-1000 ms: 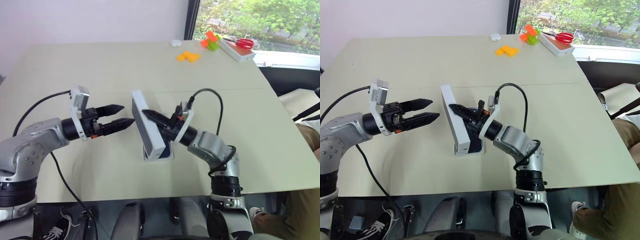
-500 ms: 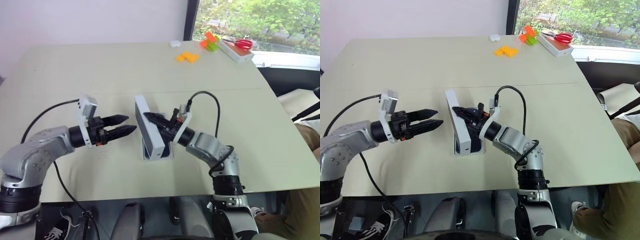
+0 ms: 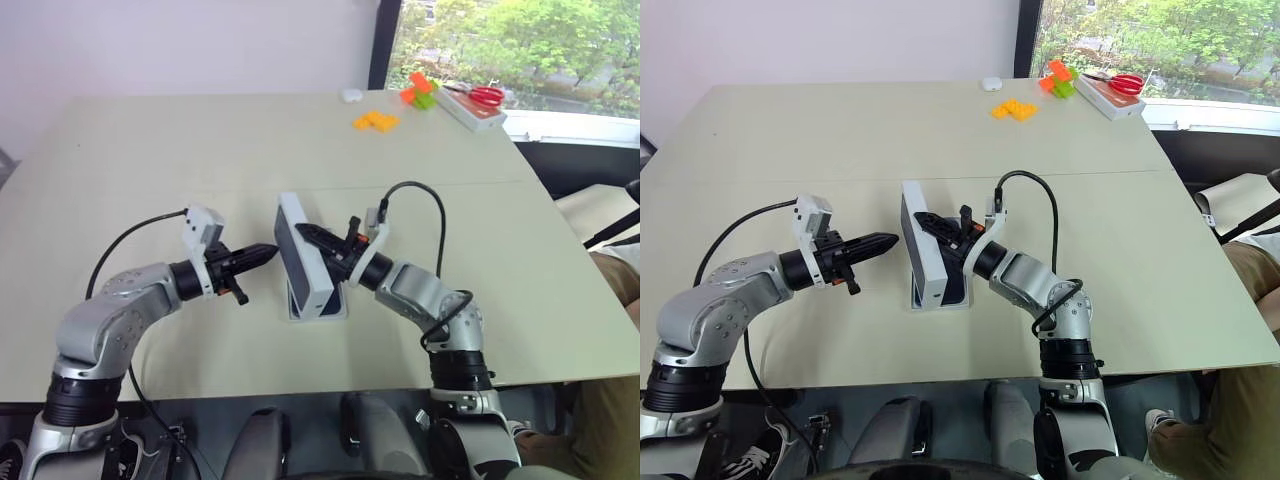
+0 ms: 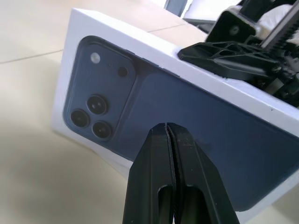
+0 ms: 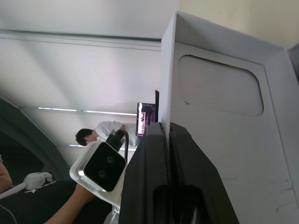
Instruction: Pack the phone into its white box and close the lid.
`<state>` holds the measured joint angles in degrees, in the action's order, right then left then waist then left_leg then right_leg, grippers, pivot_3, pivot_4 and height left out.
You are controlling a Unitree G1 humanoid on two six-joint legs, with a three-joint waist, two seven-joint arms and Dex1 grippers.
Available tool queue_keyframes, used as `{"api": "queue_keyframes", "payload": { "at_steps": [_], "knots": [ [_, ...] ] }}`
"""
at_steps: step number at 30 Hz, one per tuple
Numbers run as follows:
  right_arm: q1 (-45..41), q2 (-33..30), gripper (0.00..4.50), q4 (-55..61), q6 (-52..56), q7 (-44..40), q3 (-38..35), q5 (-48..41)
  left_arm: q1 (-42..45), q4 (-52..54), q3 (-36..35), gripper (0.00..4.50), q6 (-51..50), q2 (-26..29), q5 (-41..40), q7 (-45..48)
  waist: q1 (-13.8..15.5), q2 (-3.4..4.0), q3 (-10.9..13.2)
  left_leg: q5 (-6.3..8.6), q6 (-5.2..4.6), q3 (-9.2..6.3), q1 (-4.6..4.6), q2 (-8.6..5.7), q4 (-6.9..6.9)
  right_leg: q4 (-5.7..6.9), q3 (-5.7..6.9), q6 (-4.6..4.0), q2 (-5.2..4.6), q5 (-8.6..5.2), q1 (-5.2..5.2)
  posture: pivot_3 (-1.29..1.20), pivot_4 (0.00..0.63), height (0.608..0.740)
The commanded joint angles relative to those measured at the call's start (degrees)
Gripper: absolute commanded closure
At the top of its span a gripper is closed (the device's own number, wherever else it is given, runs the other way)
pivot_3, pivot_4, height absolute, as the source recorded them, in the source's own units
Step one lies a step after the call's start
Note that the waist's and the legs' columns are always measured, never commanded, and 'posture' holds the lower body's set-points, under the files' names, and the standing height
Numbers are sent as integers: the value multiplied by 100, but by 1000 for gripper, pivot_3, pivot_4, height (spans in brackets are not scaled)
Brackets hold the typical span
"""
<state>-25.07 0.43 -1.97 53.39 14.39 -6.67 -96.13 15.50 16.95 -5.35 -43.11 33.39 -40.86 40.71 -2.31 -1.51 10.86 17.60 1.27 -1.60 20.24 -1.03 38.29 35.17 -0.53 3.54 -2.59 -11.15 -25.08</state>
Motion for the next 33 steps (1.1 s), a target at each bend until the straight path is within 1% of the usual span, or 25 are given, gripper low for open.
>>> {"api": "queue_keyframes", "payload": {
  "at_steps": [1, 4, 10, 14, 19, 20, 21, 22, 25, 26, 28, 33],
  "knots": [
    [236, -212, 4500, -157, -28, 119, 43, 616, 63, 94, 100, 4434, 181, -176, 136, -98, 5, 1, -8, 0, 0, 0, 0, 0, 0, 0, 0, 0, 0, 0, 0, 0, 150, 740],
    [271, -225, 4500, -163, -87, 104, -3, 732, 102, 60, 176, 4434, 198, -324, 231, -156, 9, 1, -26, 0, 0, -2, 0, 0, -1, 0, 0, 0, 0, 4, 0, 0, 150, 740],
    [301, -340, 4500, -193, -82, 27, 3, 973, 129, -23, 327, 4434, 290, -429, 462, -167, 10, 6, -34, 0, 0, -4, -4, 0, 0, 0, 1, 4, 0, -1, 12, 0, 150, 740],
    [321, -416, 4500, -265, -50, -64, -39, 1063, 173, -6, 332, 4434, 248, -549, 456, -230, 10, 12, -51, 0, 0, -4, -11, 0, -1, -3, 2, -8, 1, -13, 24, 0, 150, 740],
    [316, -302, 4500, -291, -24, -13, -182, 786, 141, 7, 384, 4434, 239, -623, 490, -289, 8, 15, -55, 0, 0, -5, -9, 1, -2, -3, 2, -8, 1, -14, 24, 0, 150, 740],
    [296, -298, 4036, -277, -11, -27, -192, 769, 134, 9, 375, 4500, 215, -637, 485, -306, 8, 15, -55, 0, 0, -4, -9, 1, -2, -4, 2, -8, 1, -14, 24, 0, 150, 740],
    [274, -302, 3912, -261, -11, -18, -188, 818, 130, 10, 368, 4500, 199, -646, 482, -307, 7, 15, -55, 0, 0, -4, -9, 1, -2, -5, 2, -8, 1, -14, 24, 0, 150, 740],
    [246, -290, 3552, -263, 7, 4, -192, 803, 141, -6, 356, 4500, 184, -656, 477, -310, 5, 15, -55, 0, 0, -5, -8, 1, -2, -6, 2, -8, 1, -15, 24, 0, 150, 740],
    [210, -275, 2107, -234, 53, -40, -184, 920, 169, -45, 342, 4500, 177, -677, 481, -321, -7, 17, -48, 0, 0, -4, 10, 0, -1, -9, 2, -9, 1, -14, -4, 0, 150, 740],
    [209, -269, 2107, -219, 57, -68, -191, 964, 175, -52, 340, 4500, 186, -684, 489, -330, -26, 17, -48, 0, 0, 0, 25, 0, -2, -4, -1, 5, 1, -1, -23, 0, 150, 740],
    [198, -303, 2107, -204, 64, -111, -189, 1131, 158, -70, 341, 4500, 210, -691, 525, -343, -27, 17, -49, 5, -9, 6, 20, 4, -5, -3, -8, -3, 5, 9, -24, 0, 150, 740],
    [138, -306, 2107, -258, 39, -243, -313, 1328, -49, -199, 323, 4500, 293, -627, 623, -273, -20, 17, -48, 7, -12, 5, 19, 5, -9, -6, -6, 8, 6, 2, -25, 0, 150, 740]
  ]
}}
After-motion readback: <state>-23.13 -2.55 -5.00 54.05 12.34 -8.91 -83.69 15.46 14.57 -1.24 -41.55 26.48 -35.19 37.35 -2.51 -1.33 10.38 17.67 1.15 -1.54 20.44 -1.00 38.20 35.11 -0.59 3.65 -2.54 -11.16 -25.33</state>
